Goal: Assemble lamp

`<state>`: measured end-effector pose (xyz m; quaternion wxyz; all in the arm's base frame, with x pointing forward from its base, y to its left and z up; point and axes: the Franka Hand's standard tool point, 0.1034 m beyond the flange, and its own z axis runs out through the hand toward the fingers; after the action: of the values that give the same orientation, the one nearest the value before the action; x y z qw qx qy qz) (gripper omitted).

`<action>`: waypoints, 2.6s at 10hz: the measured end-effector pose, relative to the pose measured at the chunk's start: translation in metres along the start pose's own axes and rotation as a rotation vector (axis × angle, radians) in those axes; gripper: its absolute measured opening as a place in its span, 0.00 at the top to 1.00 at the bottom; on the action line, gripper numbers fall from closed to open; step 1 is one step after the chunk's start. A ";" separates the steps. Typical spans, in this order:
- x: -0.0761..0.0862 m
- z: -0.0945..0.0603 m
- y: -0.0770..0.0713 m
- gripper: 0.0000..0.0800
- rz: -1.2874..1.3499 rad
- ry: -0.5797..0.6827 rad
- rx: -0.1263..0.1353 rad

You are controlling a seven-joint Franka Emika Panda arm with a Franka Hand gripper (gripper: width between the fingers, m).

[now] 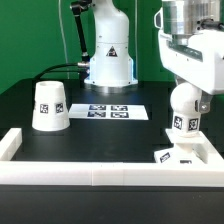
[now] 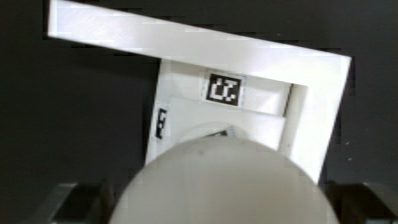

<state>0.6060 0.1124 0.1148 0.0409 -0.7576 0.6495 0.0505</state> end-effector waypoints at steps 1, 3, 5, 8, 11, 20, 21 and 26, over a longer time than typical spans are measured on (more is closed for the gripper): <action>0.001 0.000 0.000 0.21 -0.091 0.006 -0.002; -0.001 0.000 0.001 0.14 -0.287 0.008 -0.004; -0.004 -0.001 0.003 0.13 -0.501 0.013 -0.008; -0.004 0.001 0.004 0.13 -0.740 0.015 -0.013; -0.003 0.002 0.005 0.13 -0.949 0.014 -0.016; 0.017 -0.003 0.000 0.13 -1.836 0.056 -0.063; 0.018 -0.003 0.000 0.13 -1.888 0.055 -0.066; 0.011 -0.002 0.001 0.13 -2.320 0.058 -0.133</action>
Offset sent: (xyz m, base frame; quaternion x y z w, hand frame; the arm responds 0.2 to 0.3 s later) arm -0.0118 -0.0052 0.0026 -0.0168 0.0402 -0.1843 0.9819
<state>0.6071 0.1013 0.1152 0.0079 -0.8991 -0.4377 -0.0008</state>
